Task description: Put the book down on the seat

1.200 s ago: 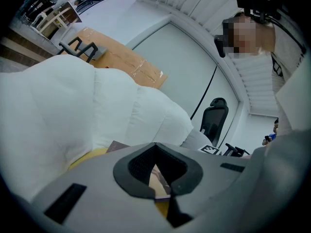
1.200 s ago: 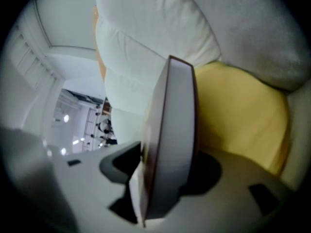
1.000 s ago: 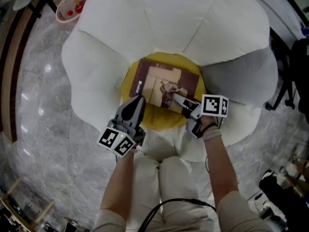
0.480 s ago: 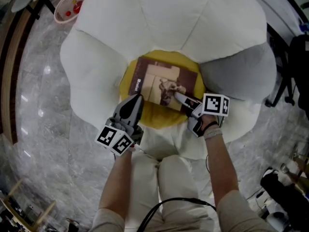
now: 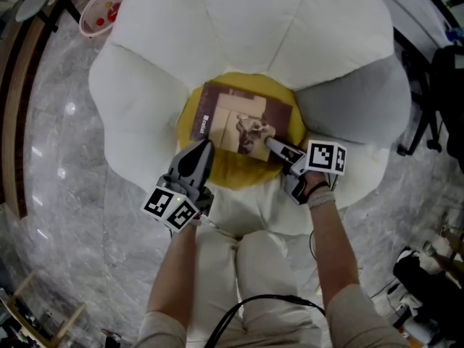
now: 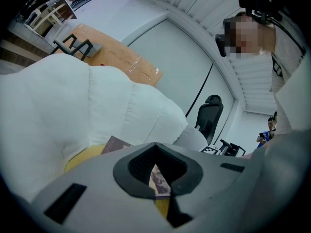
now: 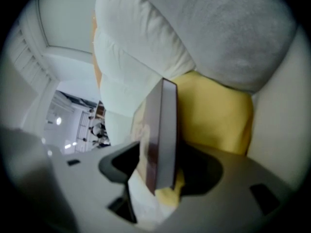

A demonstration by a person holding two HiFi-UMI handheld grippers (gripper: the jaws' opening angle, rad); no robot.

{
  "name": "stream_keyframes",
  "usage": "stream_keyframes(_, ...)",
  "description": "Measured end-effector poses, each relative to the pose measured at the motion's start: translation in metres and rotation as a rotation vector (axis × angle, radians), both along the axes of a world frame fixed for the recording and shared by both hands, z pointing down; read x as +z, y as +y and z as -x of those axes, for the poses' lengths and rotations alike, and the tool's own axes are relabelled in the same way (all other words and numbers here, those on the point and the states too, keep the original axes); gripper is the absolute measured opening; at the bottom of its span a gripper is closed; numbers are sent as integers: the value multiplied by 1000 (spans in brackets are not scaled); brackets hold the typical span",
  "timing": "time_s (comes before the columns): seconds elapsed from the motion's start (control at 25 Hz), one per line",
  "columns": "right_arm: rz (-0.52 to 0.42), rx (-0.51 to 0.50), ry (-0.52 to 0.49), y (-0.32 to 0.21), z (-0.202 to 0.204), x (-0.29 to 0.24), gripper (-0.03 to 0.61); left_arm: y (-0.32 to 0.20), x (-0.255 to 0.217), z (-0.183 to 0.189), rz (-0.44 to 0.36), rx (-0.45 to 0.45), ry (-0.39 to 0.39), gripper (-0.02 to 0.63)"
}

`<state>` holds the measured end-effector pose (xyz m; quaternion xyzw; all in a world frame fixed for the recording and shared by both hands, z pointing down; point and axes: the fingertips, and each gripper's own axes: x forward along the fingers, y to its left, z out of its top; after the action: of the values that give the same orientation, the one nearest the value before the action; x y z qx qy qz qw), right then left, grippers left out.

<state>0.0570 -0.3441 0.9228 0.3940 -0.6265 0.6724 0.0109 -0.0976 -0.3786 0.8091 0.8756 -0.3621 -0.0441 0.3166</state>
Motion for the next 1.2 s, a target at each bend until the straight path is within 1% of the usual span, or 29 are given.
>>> stream_keyframes(0.4,19,44,11,10,-10,1,244,6,-2,1,3,2,-8,21)
stream_keyframes(0.64,-7,19,56,15,-14,-10,243,14,-7,1,16,-4,-9,23)
stream_keyframes(0.84,-10,11,61,21,-18,-25,242,27,-13,-1,36,6,-16,23)
stream_keyframes(1.04,-65,-25,60,20,-16,-57,242,49,-15,-7,46,58,-62,22)
stream_keyframes(1.2,-132,-42,36,18,-8,-93,241,62,-25,-6,77,38,-68,22)
